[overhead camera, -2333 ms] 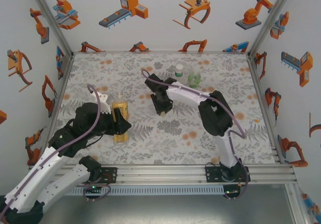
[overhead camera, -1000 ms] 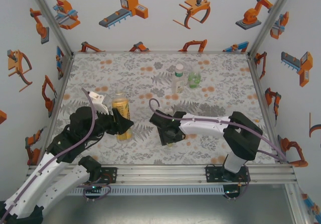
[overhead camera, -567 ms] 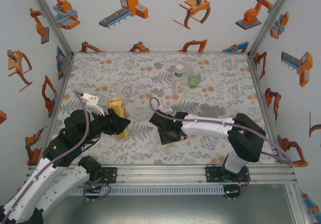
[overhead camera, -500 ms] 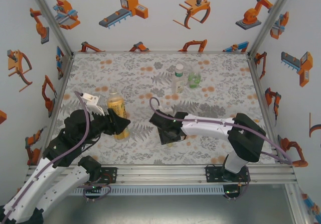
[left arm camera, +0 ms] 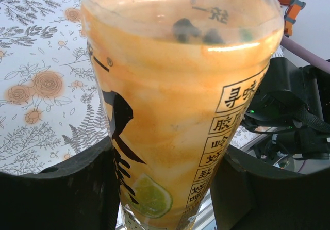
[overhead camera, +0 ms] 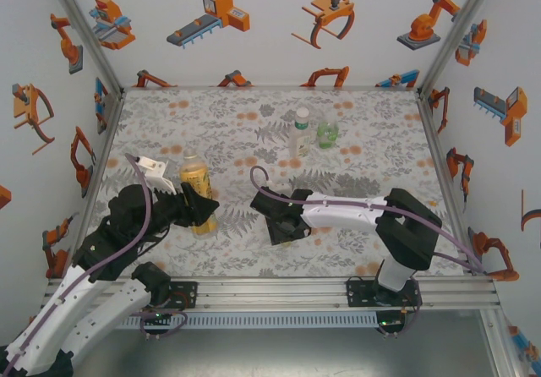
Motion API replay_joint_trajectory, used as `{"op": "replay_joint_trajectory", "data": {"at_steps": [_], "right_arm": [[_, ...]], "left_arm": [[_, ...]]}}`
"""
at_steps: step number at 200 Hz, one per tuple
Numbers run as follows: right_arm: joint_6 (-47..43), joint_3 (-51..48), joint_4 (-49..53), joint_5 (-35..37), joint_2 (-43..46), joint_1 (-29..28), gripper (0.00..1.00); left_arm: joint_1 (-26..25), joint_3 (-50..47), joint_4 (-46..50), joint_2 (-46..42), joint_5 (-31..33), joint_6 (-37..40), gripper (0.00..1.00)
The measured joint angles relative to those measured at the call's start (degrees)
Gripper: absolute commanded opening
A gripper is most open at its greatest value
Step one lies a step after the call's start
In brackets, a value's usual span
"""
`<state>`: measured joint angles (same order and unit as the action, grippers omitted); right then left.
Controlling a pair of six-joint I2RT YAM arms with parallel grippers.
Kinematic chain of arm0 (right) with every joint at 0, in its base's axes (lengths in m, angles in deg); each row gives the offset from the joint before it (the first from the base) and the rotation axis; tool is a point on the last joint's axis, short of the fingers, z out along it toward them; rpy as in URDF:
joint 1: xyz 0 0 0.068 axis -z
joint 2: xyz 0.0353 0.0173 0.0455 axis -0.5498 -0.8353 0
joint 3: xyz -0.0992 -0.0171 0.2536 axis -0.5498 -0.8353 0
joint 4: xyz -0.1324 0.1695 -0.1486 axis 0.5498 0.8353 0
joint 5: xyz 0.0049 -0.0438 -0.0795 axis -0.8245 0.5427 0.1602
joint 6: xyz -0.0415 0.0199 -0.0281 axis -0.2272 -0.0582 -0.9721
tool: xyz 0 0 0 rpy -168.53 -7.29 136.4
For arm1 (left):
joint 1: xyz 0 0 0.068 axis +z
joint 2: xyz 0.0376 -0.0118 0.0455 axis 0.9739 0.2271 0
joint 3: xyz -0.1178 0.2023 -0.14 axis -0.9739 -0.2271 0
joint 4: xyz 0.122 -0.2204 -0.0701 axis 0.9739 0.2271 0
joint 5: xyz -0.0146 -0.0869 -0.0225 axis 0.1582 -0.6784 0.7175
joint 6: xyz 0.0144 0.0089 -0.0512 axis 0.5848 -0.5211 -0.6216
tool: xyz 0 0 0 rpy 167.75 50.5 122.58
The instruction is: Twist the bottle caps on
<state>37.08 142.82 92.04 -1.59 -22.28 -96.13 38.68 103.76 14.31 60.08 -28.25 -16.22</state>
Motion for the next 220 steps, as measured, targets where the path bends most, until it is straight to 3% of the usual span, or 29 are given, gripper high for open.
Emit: {"op": "replay_joint_trajectory", "data": {"at_steps": [72, 131, 159, 186, 220], "right_arm": [[0.8, 0.0, 0.0, -0.2, -1.3, 0.0, 0.44], [2.4, -1.0, -3.2, -2.9, -1.7, 0.0, 0.29], [2.8, -2.4, -7.7, -5.5, -1.1, 0.3, 0.28], [3.5, -4.8, -13.3, -9.0, 0.0, 2.4, 0.28], [4.5, -10.2, -21.6, -13.9, 2.5, 9.0, 0.27]], "left_arm": [[0.0, 0.0, 0.1, 0.9, 0.0, 0.0, 0.17], [0.0, 0.0, 0.1, 1.4, 0.2, 0.0, 0.17], [0.0, 0.0, 0.2, 1.4, 0.3, 0.0, 0.17], [0.0, 0.0, 0.4, 1.4, 0.4, 0.0, 0.17], [0.0, 0.0, 1.4, 1.4, 0.4, 0.0, 0.17]]}}
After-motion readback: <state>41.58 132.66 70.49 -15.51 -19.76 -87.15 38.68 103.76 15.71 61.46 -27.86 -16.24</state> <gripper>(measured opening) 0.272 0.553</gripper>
